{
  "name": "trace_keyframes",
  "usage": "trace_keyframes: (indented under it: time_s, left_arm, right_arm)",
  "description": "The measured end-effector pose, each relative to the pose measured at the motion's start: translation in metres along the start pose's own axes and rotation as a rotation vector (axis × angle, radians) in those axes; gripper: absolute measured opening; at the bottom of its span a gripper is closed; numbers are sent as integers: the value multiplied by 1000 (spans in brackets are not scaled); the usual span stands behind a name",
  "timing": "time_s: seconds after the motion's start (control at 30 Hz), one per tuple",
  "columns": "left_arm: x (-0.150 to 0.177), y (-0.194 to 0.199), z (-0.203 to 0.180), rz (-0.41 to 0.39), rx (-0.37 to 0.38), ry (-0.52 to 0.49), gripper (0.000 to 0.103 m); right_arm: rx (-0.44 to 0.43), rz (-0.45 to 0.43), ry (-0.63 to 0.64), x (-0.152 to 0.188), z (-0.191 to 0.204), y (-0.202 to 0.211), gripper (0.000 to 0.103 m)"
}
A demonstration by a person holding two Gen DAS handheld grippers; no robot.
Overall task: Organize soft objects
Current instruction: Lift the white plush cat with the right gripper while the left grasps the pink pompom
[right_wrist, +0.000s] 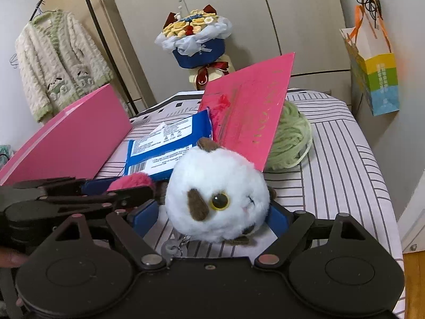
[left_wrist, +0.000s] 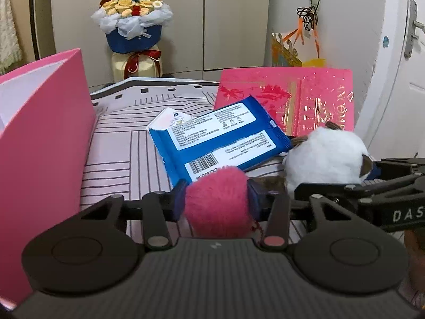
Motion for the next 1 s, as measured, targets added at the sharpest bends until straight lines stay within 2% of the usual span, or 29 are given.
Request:
trace_keyframes:
  time_s: [0.03, 0.1, 0.2, 0.43, 0.7, 1.0]
  left_arm:
    - [1, 3, -2, -5, -4, -7, 43]
    - [5, 8, -4, -12, 7, -13, 42]
    - [9, 16, -6, -16, 28, -1, 42]
    - [17, 31, -4, -23, 48, 30, 42]
    - [32, 53, 1, 1, 115, 72, 42]
    - [50, 79, 16, 61, 180, 113, 42]
  right_arm:
    - [8, -16, 4, 2, 2, 2, 88]
    - [26, -33, 9, 5, 4, 7, 73]
    - [16, -31, -6, 10, 5, 12, 69]
    - [26, -39, 34, 27, 23, 24, 68]
    - [26, -42, 78, 52, 45, 42, 68]
    - [64, -38, 102, 69, 54, 70, 67]
Point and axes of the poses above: each gripper's, at about its wrist camera, not at the fingertips, and y roughly against the way its jaws point, z to its left, x to its underside, the point moved 4 cm from there along -y, roughly the way its jaws point, and after that the axes turned 10 degrees about z, right-handed, at the moved point
